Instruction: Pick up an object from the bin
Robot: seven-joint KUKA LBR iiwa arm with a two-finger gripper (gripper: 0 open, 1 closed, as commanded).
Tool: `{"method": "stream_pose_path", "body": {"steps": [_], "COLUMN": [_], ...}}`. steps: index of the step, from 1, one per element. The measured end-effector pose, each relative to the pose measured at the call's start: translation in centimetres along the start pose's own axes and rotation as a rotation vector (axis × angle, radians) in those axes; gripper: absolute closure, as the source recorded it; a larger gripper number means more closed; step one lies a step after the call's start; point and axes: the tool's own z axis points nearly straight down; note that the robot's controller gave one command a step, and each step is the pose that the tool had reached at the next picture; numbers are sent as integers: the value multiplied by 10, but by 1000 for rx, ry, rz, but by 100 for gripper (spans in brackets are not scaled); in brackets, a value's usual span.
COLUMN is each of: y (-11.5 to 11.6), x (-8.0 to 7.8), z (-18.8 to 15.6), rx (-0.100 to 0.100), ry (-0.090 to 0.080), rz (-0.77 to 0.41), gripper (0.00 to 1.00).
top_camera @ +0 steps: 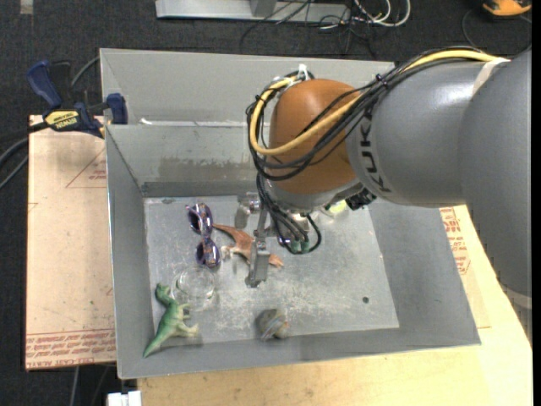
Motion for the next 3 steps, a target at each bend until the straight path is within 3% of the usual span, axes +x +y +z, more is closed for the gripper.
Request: {"method": "stream_pose_path", "body": {"steps": [1, 2, 3], "y": [-1, -12, -22], "x": [-1, -3, -35], "z": [-5, 45, 80], "rx": [-1, -3, -5], "ry": [-7, -10, -21], "rz": [3, 182, -87], "gripper": [0, 0, 100]}}
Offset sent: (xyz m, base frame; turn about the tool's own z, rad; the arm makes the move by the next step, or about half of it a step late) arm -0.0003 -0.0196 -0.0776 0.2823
